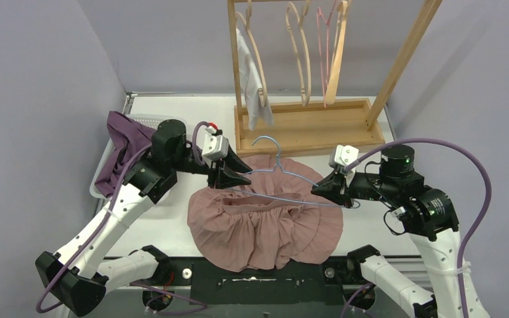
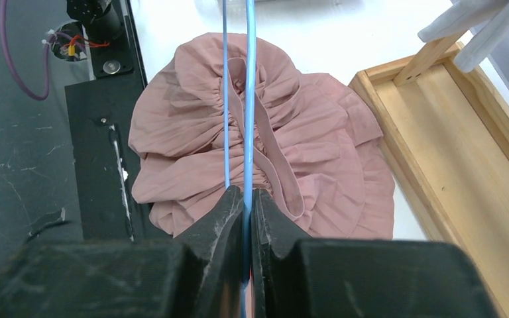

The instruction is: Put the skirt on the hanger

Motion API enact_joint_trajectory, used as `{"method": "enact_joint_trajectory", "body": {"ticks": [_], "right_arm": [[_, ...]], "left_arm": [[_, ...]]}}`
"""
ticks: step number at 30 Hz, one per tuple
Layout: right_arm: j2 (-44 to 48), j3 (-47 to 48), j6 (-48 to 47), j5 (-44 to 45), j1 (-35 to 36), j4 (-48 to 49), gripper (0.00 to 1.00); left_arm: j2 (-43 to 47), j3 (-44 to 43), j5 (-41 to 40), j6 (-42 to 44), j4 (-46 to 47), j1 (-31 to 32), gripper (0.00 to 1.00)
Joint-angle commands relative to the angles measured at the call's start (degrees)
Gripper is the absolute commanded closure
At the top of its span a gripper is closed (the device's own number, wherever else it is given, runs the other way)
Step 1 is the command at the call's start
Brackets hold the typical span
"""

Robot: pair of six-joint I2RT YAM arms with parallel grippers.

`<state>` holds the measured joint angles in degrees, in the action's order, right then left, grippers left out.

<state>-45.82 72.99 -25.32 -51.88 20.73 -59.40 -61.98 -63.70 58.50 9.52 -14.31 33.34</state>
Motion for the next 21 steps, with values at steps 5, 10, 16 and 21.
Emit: {"method": "enact_joint_trajectory", "body": {"ticks": [5,10,16,21], "right_arm": [[-1.83,1.53,-0.12,-1.25,1.58,6.65,0.96],[-2.89,0.18,7.28,-3.31,1.94,16.10,0.45],[-5.59,-3.64,21.71,-0.78,5.03,39.09,0.40],[-10.10,-3.51,25.62,2.35,10.97,44.95,0.38]], "left_arm": [[0.43,-0.10,3.93,6.03,-3.76,0.08,1.00],[0.88,-0.28,0.19,8.34,-4.45,0.10,1.00],[0.89,-0.42,-2.25,8.96,-3.66,0.13,1.00],[0.95,-0.16,-4.19,9.11,-3.29,0.17,1.00]]}}
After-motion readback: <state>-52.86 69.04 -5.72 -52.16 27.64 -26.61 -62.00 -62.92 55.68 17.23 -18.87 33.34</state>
